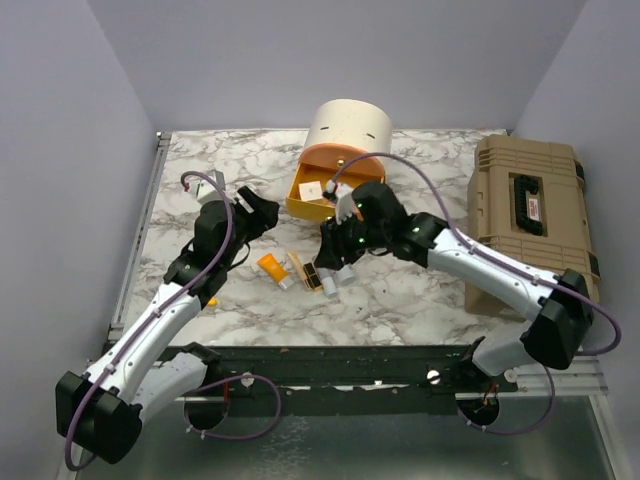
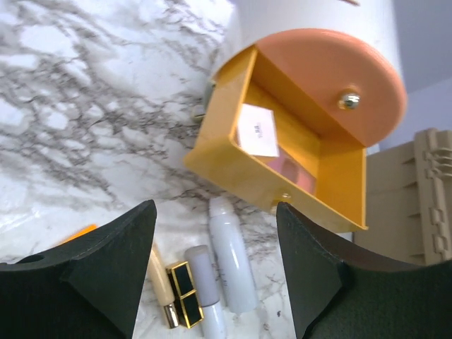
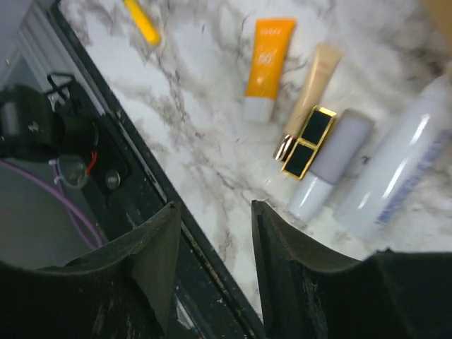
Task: Organize the makeup
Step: Pick up the lipstick at the center of the board.
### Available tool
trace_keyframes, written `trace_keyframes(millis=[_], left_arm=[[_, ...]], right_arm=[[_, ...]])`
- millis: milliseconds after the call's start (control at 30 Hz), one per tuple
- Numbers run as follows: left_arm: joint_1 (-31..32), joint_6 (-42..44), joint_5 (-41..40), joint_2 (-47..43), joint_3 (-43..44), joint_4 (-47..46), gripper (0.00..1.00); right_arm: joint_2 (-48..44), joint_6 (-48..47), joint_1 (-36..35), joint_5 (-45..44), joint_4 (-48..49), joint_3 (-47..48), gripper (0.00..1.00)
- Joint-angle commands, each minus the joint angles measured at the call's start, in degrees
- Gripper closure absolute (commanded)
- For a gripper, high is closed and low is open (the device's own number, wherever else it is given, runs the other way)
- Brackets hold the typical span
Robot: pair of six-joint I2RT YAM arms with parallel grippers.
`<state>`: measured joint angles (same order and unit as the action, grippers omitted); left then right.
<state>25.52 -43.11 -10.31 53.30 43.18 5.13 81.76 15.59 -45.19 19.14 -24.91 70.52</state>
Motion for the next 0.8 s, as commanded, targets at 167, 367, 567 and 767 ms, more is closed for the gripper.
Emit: trace_keyframes(millis=[167, 367, 567, 767], left_arm=[[-2.0, -5.94, -4.54, 3.09, -0.54, 6.12, 0.28], [-2.35, -6.48, -3.33, 4.17, -0.37, 5.93, 0.28], [-3.17, -4.98, -3.26, 4.95, 0.06, 5.96, 0.28], [-3.53, -6.45, -2.83, 4.43, -0.8, 5.92, 0.28]], right_arm=[[11.46, 6.19, -8.94, -13.4, 2.05, -1.72, 0.54], [16.68, 4.78, -9.32, -12.46, 2.37, 0.19, 0.56], [22.47, 3.91, -10.69, -18.05, 0.52, 3.17, 0.58], [24.23, 3.48, -10.93, -22.76, 0.72, 3.29, 0.58]])
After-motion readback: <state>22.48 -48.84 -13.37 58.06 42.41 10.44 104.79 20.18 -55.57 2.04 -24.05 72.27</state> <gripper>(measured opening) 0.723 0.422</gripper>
